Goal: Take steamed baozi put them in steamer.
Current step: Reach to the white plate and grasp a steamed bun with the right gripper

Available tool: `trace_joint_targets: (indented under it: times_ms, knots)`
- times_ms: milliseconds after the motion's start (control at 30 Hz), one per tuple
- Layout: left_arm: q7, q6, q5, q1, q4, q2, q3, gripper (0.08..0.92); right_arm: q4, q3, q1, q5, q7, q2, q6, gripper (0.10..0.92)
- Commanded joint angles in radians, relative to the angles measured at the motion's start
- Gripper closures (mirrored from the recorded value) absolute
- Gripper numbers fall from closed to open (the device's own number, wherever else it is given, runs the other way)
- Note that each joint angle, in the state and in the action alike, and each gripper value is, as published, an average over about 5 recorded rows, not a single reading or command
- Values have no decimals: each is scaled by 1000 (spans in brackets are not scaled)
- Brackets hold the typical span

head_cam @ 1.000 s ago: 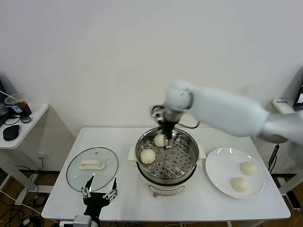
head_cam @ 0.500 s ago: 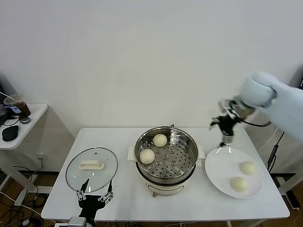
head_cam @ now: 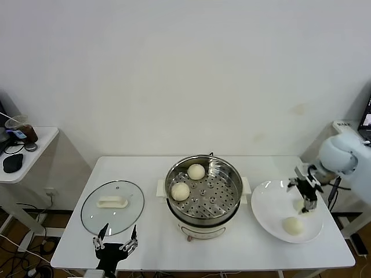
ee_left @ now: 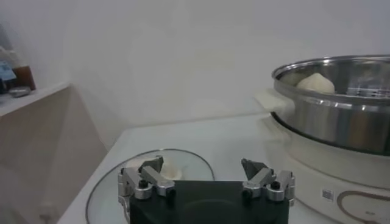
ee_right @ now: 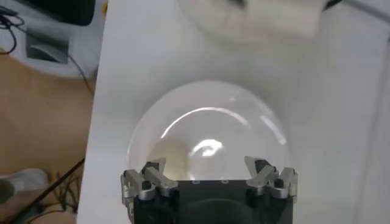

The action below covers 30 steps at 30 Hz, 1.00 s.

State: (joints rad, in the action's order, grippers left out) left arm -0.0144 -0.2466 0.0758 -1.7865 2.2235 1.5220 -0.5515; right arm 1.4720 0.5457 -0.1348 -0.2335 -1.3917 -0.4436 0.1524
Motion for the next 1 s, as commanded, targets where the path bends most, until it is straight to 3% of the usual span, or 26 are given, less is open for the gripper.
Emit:
trace_joint_targets:
  times_ms: [33, 1000]
  knots:
    - [1, 0, 6, -6, -11, 0, -2, 177, -62, -137, -200, -91, 2, -2, -41, 203]
    - [0, 2, 14, -3, -24, 14, -1, 177, -194, -185, -258, -190, 52, -163, -76, 203]
